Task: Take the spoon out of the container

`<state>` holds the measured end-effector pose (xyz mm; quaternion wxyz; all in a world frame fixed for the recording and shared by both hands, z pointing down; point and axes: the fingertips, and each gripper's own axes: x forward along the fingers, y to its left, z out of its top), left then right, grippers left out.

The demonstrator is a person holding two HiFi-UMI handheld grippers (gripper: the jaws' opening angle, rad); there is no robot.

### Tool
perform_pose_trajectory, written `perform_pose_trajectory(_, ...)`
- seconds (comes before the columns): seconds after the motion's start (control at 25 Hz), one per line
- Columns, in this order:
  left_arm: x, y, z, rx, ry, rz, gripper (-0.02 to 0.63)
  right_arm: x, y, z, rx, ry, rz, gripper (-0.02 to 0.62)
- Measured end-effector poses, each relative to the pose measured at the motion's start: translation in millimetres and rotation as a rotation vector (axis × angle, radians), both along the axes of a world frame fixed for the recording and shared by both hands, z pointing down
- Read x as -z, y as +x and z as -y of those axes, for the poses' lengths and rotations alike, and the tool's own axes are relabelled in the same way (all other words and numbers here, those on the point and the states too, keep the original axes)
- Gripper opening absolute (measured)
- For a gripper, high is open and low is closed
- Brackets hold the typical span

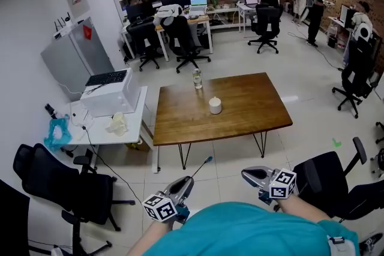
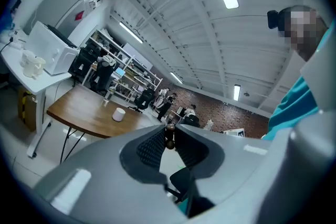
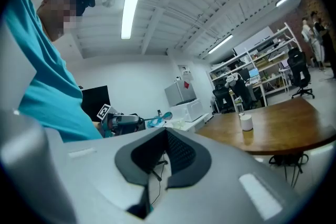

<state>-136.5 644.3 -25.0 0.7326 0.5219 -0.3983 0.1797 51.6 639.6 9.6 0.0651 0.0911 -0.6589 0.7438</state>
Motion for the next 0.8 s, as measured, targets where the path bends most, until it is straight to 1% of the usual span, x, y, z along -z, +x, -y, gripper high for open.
perform_pose_trajectory(0.12, 2.5, -11.8, 2.1, 0.019, 0.005, -0.004, 0.055, 2.2, -13.2, 4.1, 0.019, 0.01, -0.002, 0.0)
perform_pose_trajectory(0.44, 2.8, -18.6, 4.3, 0.022, 0.013, -0.006, 0.055, 2.4, -19.9, -0.6, 0.028, 0.002, -0.01, 0.0)
perform_pose_trajectory(0.8, -7.9, 0.8, 6.8, 0.018, 0.013, -0.016, 0.055, -8.3, -3.7, -0.9, 0.047, 0.007, -0.007, 0.0)
